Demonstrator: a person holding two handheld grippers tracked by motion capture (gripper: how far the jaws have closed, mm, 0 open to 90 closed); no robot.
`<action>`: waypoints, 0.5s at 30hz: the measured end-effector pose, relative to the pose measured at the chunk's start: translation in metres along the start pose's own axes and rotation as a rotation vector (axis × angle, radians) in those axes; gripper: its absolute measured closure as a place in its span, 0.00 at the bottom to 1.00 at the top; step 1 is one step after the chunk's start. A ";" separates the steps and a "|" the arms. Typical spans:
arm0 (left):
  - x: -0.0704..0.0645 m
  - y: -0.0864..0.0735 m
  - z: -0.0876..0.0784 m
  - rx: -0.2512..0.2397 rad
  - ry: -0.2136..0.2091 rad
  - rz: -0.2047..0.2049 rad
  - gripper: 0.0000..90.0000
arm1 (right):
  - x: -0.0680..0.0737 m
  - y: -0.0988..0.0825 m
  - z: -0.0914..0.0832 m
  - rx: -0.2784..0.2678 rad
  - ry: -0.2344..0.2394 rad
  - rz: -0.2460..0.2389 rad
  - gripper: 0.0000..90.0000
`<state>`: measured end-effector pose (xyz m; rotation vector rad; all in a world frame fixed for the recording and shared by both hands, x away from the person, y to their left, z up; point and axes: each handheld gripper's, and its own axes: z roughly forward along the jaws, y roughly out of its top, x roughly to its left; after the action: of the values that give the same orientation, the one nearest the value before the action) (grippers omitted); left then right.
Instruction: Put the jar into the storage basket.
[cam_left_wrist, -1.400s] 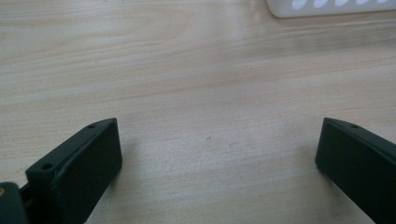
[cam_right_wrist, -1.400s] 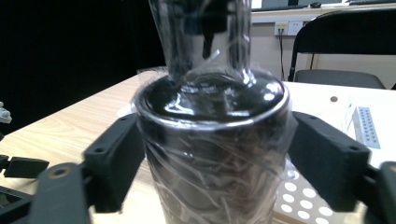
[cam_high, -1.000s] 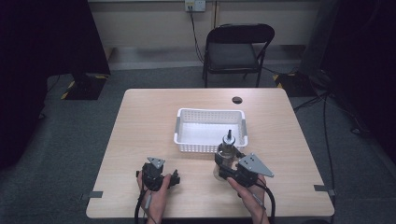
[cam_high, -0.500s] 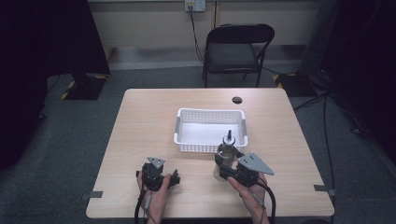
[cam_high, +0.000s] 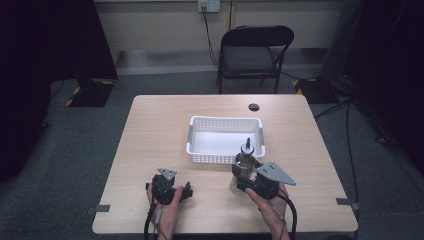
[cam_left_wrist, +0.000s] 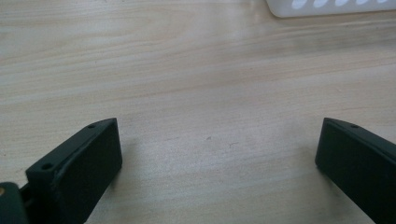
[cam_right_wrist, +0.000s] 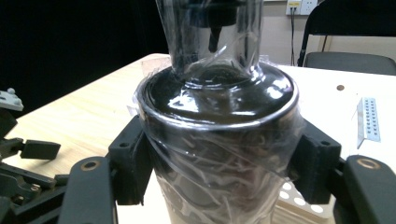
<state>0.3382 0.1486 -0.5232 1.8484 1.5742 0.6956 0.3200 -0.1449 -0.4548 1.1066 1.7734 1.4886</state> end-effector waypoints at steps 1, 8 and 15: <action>0.000 0.000 0.000 0.000 0.000 0.000 0.00 | 0.000 0.001 0.000 0.003 0.004 0.006 0.36; 0.000 0.000 0.000 0.000 0.000 0.000 0.00 | -0.001 0.010 -0.002 0.000 0.006 0.005 0.36; 0.000 0.000 0.000 0.000 0.000 0.000 0.00 | -0.002 0.021 -0.003 -0.006 0.013 0.003 0.36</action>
<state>0.3382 0.1486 -0.5232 1.8481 1.5745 0.6956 0.3234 -0.1468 -0.4338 1.0993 1.7755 1.5045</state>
